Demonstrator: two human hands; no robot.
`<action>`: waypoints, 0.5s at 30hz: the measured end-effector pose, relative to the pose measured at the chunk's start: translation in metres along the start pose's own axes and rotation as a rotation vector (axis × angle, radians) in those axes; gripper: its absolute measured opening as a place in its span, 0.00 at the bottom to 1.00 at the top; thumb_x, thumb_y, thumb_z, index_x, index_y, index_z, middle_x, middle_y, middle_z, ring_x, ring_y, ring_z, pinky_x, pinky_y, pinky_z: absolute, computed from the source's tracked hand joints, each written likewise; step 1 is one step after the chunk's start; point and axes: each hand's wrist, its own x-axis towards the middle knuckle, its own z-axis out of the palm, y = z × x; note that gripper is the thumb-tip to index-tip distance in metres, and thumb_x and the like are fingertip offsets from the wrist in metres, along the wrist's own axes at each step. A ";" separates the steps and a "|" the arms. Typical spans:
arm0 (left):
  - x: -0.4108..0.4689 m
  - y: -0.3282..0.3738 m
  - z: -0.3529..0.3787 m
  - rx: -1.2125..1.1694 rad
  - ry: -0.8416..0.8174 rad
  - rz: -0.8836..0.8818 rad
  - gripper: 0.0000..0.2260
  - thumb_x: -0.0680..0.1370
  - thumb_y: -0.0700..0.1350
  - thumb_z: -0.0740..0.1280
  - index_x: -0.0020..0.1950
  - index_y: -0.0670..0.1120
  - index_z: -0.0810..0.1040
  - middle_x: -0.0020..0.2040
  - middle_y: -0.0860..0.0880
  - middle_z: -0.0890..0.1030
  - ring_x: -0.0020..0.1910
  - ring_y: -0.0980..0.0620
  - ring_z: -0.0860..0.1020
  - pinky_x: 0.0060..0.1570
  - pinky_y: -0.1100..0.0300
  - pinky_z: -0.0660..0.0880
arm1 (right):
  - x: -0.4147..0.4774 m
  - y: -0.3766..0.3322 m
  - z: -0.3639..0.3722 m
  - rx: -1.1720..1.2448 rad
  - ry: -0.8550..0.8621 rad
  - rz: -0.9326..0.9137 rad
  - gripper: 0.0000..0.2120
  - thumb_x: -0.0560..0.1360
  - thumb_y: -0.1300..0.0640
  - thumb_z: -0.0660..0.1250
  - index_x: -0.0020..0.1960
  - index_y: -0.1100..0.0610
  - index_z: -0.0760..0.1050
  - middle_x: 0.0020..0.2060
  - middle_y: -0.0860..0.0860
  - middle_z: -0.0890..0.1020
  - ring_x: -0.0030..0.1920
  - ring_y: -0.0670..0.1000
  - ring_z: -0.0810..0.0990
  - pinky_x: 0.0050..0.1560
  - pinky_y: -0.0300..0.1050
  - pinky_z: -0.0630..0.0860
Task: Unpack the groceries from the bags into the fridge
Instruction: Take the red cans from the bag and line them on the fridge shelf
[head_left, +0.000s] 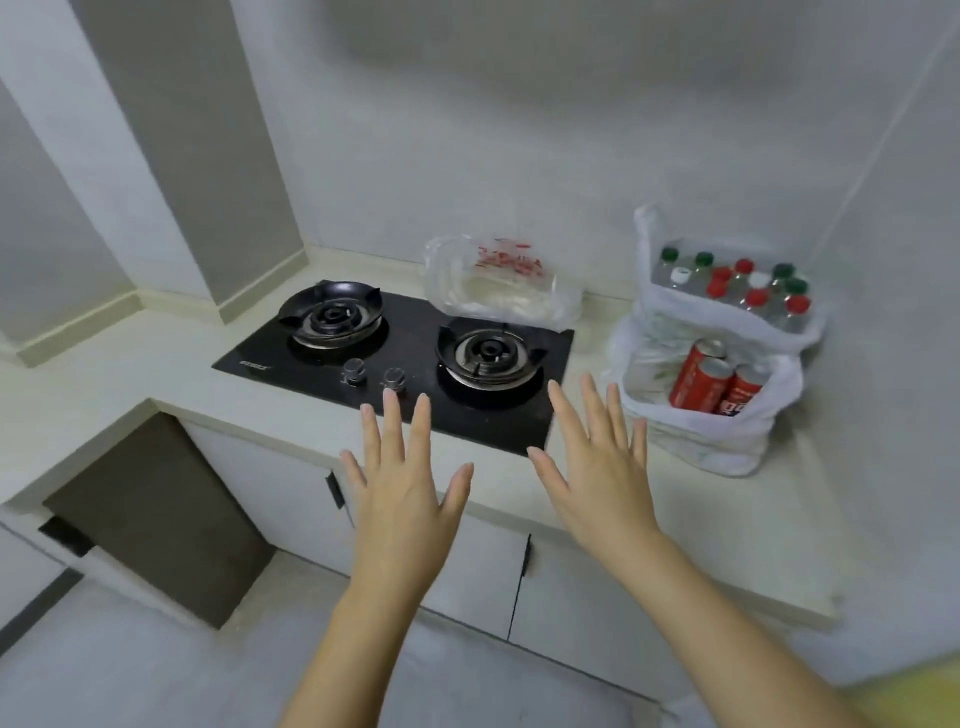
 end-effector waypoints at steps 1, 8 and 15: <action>0.005 0.009 0.010 -0.003 -0.010 0.000 0.33 0.80 0.58 0.58 0.80 0.53 0.46 0.80 0.49 0.39 0.77 0.48 0.34 0.74 0.40 0.42 | 0.005 0.012 -0.002 -0.010 -0.013 0.014 0.32 0.81 0.39 0.51 0.79 0.43 0.39 0.79 0.50 0.38 0.78 0.55 0.33 0.76 0.61 0.38; 0.049 0.095 0.084 -0.088 -0.061 0.085 0.33 0.79 0.57 0.61 0.80 0.53 0.48 0.80 0.51 0.42 0.77 0.50 0.34 0.74 0.41 0.42 | 0.051 0.123 -0.016 -0.015 0.023 0.109 0.33 0.81 0.41 0.54 0.79 0.44 0.42 0.79 0.50 0.41 0.78 0.55 0.36 0.75 0.60 0.39; 0.069 0.132 0.137 -0.123 -0.146 0.140 0.33 0.79 0.54 0.64 0.79 0.52 0.53 0.80 0.51 0.46 0.78 0.52 0.38 0.74 0.43 0.44 | 0.084 0.195 -0.006 -0.004 -0.014 0.218 0.33 0.79 0.44 0.59 0.79 0.46 0.48 0.79 0.51 0.48 0.79 0.56 0.44 0.75 0.63 0.48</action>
